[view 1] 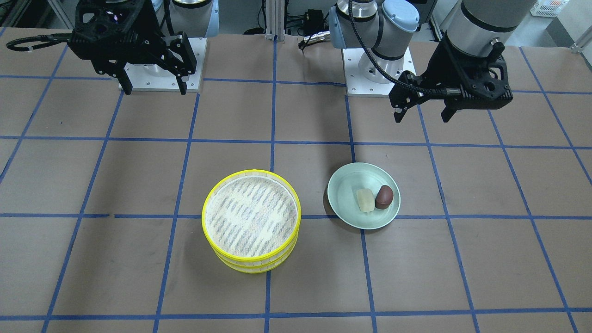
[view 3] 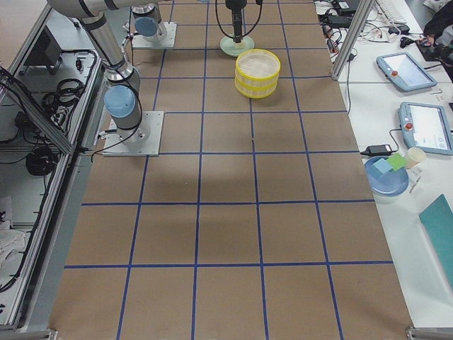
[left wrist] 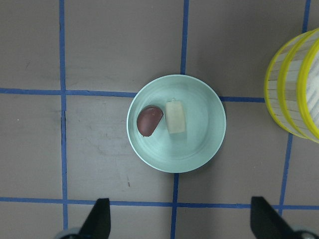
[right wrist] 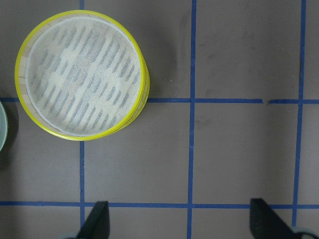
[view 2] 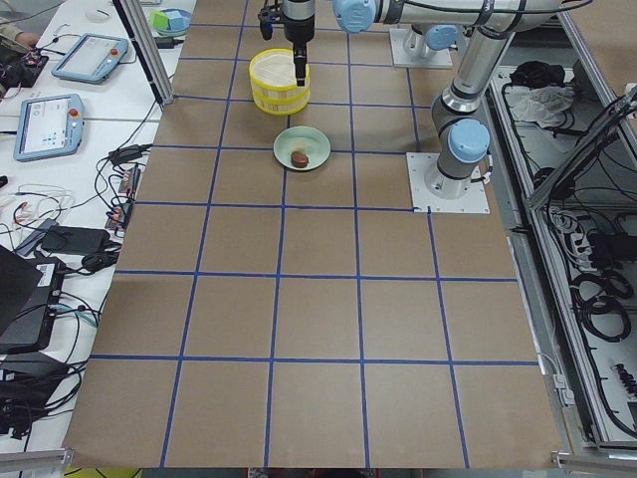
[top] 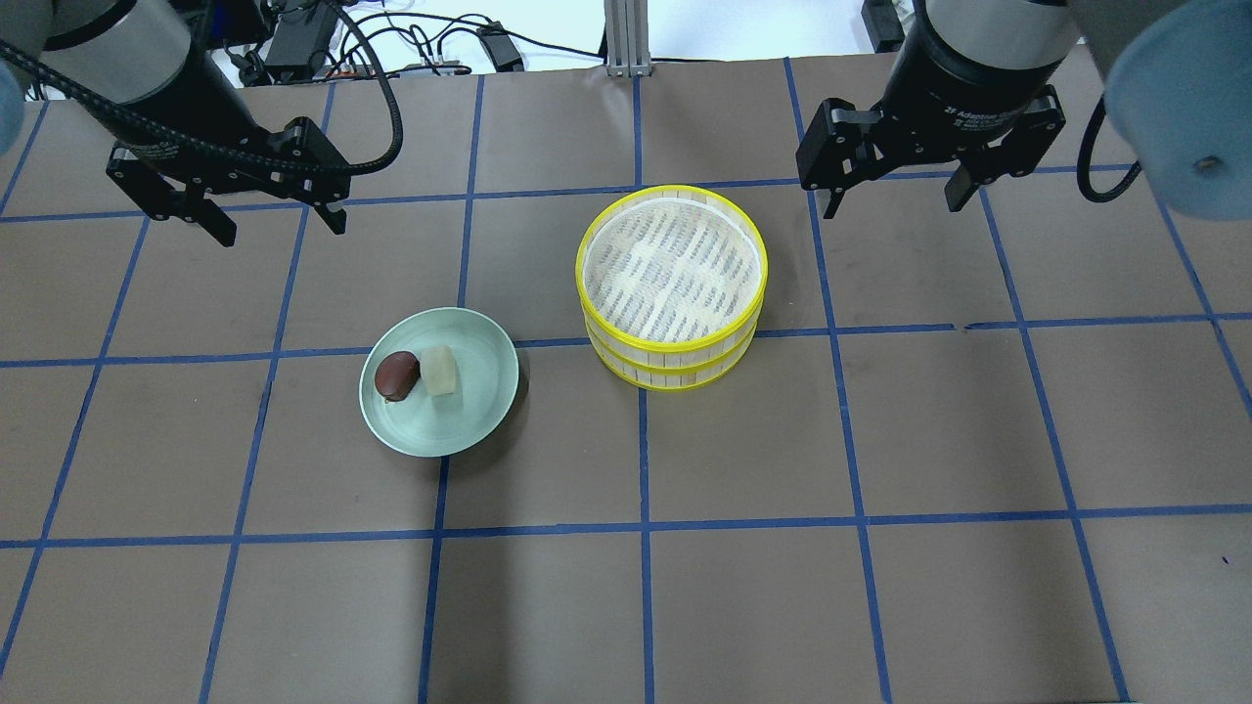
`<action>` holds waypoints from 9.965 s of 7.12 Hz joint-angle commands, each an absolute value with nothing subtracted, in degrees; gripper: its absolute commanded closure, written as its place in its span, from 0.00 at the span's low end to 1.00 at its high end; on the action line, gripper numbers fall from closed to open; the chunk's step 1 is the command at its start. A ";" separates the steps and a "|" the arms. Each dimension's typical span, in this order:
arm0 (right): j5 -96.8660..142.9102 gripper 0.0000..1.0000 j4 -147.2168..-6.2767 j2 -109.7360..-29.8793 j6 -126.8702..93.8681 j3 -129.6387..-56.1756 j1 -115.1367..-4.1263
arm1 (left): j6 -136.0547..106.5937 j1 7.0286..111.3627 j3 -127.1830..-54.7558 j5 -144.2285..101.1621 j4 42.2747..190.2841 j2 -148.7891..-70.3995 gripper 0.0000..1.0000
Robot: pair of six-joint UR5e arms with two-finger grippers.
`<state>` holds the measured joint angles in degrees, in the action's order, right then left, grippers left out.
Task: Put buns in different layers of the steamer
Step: 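Move the right gripper toward the yellow-rimmed steamer's top tier, then grasp the top tier rim with right gripper while left gripper reaches plate, then lift the top tier with right gripper while left gripper grasps white bun, then carry the white bun with the left gripper into the lower tier and release, then restack the top tier with right gripper while left gripper returns to plate, then grasp the brown bun on the plate with the left gripper and lift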
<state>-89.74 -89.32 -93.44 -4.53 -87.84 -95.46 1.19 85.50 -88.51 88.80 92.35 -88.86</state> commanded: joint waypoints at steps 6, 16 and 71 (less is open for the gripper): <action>-89.65 0.01 -108.25 -72.71 -12.20 -90.53 -97.38 | 1.23 85.26 -88.51 89.12 92.46 -89.29 0.00; -89.83 1.00 -110.14 -70.28 -13.89 -91.41 -97.29 | 0.97 85.87 -99.14 88.24 72.69 -109.93 0.19; -93.60 1.00 -108.02 -64.51 -17.14 -87.63 -99.23 | 25.66 87.10 -101.52 95.01 72.51 -114.70 1.00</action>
<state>-93.51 -108.16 -64.34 -17.21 -87.52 -99.23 25.45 87.10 -101.82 94.94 72.46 -114.64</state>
